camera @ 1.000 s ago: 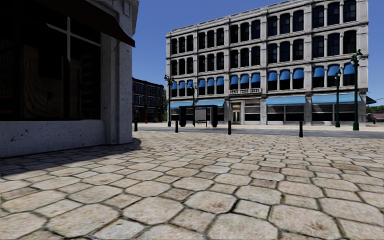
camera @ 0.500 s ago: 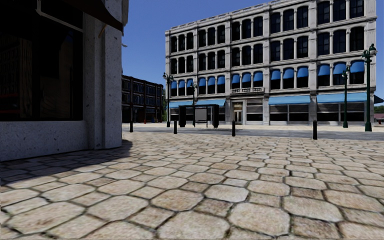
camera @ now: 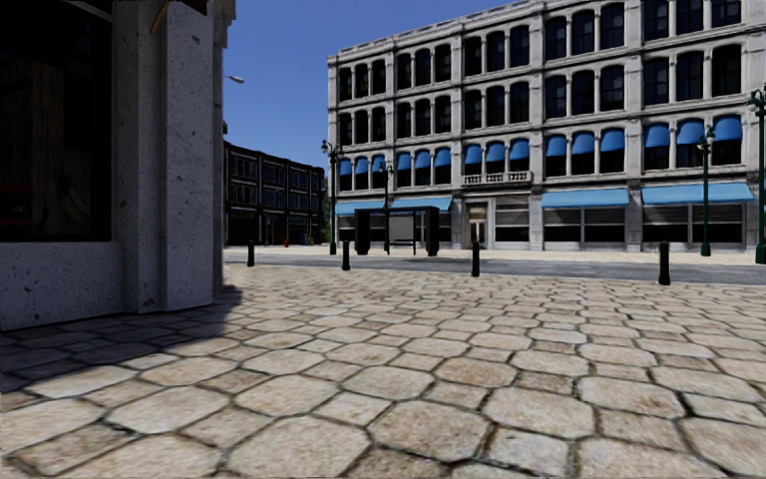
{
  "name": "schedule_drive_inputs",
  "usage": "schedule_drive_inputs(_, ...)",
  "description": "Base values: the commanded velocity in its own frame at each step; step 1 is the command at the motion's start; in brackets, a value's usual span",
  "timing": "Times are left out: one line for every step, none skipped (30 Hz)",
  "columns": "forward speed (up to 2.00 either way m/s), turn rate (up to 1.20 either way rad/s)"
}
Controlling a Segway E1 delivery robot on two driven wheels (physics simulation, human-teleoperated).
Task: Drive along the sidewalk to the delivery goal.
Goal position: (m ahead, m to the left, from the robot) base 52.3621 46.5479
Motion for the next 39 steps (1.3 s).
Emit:
schedule_drive_inputs(2.0,0.0)
schedule_drive_inputs(2.0,0.0)
schedule_drive_inputs(2.0,0.0)
schedule_drive_inputs(2.0,0.0)
schedule_drive_inputs(2.0,0.0)
schedule_drive_inputs(2.0,0.0)
schedule_drive_inputs(2.0,0.0)
schedule_drive_inputs(2.0,0.0)
schedule_drive_inputs(2.0,0.0)
schedule_drive_inputs(2.0,0.0)
schedule_drive_inputs(2.0,0.0)
schedule_drive_inputs(2.0,0.0)
schedule_drive_inputs(2.0,0.0)
schedule_drive_inputs(2.0,0.0)
schedule_drive_inputs(2.0,0.0)
schedule_drive_inputs(2.0,0.0)
schedule_drive_inputs(2.0,0.0)
schedule_drive_inputs(2.0,0.0)
schedule_drive_inputs(2.0,0.0)
schedule_drive_inputs(2.0,0.0)
schedule_drive_inputs(2.0,0.0)
schedule_drive_inputs(2.0,0.0)
schedule_drive_inputs(2.0,0.0)
schedule_drive_inputs(2.0,0.0)
schedule_drive_inputs(2.0,0.0)
schedule_drive_inputs(2.0,0.0)
schedule_drive_inputs(2.0,0.0)
schedule_drive_inputs(2.0,0.0)
schedule_drive_inputs(2.0,0.0)
schedule_drive_inputs(2.0,0.0)
schedule_drive_inputs(2.0,0.0)
schedule_drive_inputs(2.0,0.0)
schedule_drive_inputs(2.0,0.0)
schedule_drive_inputs(2.0,0.0)
schedule_drive_inputs(2.0,0.0)
schedule_drive_inputs(2.0,0.0)
schedule_drive_inputs(2.0,0.0)
schedule_drive_inputs(2.0,0.0)
schedule_drive_inputs(2.0,0.0)
